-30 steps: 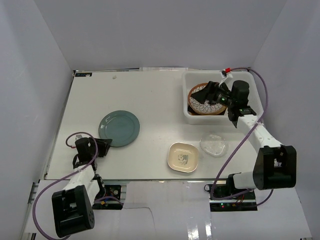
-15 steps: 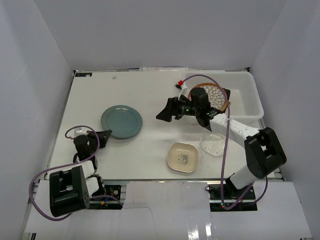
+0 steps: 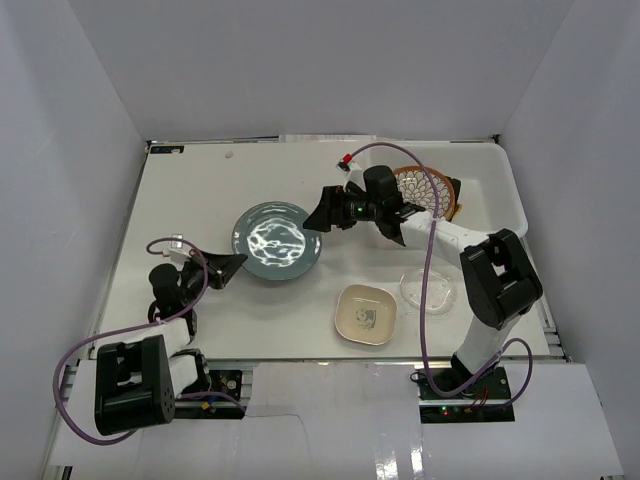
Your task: Place the plates into the plastic bin on the countertop
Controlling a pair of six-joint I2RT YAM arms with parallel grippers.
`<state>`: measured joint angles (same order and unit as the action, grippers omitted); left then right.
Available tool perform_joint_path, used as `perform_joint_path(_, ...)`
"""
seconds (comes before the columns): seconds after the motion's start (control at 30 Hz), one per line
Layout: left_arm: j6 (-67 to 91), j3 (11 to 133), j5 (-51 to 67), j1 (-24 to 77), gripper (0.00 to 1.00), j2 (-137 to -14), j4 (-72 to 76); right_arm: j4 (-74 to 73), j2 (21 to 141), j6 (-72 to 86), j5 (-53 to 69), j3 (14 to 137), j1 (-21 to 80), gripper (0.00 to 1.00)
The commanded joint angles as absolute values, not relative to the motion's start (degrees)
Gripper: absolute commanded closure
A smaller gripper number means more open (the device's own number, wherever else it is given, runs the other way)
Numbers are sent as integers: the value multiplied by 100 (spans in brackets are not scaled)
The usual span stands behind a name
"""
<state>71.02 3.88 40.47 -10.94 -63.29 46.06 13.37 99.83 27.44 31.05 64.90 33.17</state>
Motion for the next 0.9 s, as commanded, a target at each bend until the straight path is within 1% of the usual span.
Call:
perform_joint_path(0.0, 7470, 1036, 5194, -941, 100, -6170, 5756, 1266, 10046, 2654, 2936, 6785, 3156, 10)
perform_joint_path(0.23, 7796, 1450, 5440, -589, 100, -6328, 6117, 985, 9870, 2452, 2654, 6715, 2944, 10)
perform_joint_path(0.27, 7796, 1511, 5475, -554, 100, -6346, 6100, 1010, 9835, 2443, 2741, 6697, 2936, 9)
perform_joint_path(0.3, 7761, 1599, 5493, -475, 100, -6381, 6039, 1080, 9809, 2452, 3082, 6654, 2936, 3)
perform_joint_path(0.33, 7656, 1765, 5502, -431, 100, -6398, 5838, 1203, 9791, 2522, 3320, 6592, 2927, 2)
perform_joint_path(0.37, 7586, 1836, 5502, -378, 100, -6407, 5732, 1570, 9739, 2627, 3548, 6522, 2918, 11)
perform_joint_path(0.4, 7524, 1898, 5450, -300, 100, -6399, 5626, 1791, 9712, 2950, 3934, 6443, 2901, 35)
perform_joint_path(0.43, 7384, 2029, 5397, -264, 92, -6372, 5381, 2010, 9642, 3118, 4094, 6277, 2857, 64)
perform_joint_path(0.47, 7331, 2091, 5396, -229, 86, -6363, 5257, 2195, 9607, 3268, 4218, 6197, 2813, 64)
perform_joint_path(0.5, 7260, 2144, 5362, -185, 81, -6355, 5117, 2502, 9563, 3409, 4436, 6144, 2769, 80)
perform_joint_path(0.53, 7199, 2214, 5335, -167, 77, -6328, 4898, 2644, 9484, 3680, 4534, 6057, 2725, 86)
perform_joint_path(0.57, 7085, 2267, 5309, -150, 66, -6319, 4782, 2776, 9440, 3787, 4613, 6021, 2611, 92)
perform_joint_path(0.67, 6935, 2373, 5195, -88, 45, -6311, 4369, 3041, 9159, 4034, 4685, 5933, 2296, 92)
perform_joint_path(0.7, 6848, 2399, 5160, -88, 33, -6328, 4246, 3050, 9080, 4060, 4650, 5941, 2172, 92)
perform_joint_path(0.73, 6777, 2417, 5159, 86, 28, -6328, 4193, 3050, 8914, 4104, 4623, 5950, 2049, 92)
perform_joint_path(0.77, 6689, 2452, 5133, 175, 19, -6337, 4088, 3059, 8825, 4157, 4588, 5950, 1717, 92)
perform_joint_path(0.8, 6454, 2565, 5115, 324, 2, -6354, 3939, 3085, 8746, 4209, 4553, 5959, 1514, 92)
perform_joint_path(0.83, 6303, 2645, 5028, 430, 2, -6372, 3572, 3102, 8597, 4271, 4518, 5959, 1312, 92)
perform_joint_path(0.87, 6119, 2741, 4958, 544, 2, -6398, 3351, 3103, 8509, 4341, 4457, 5950, 866, 92)
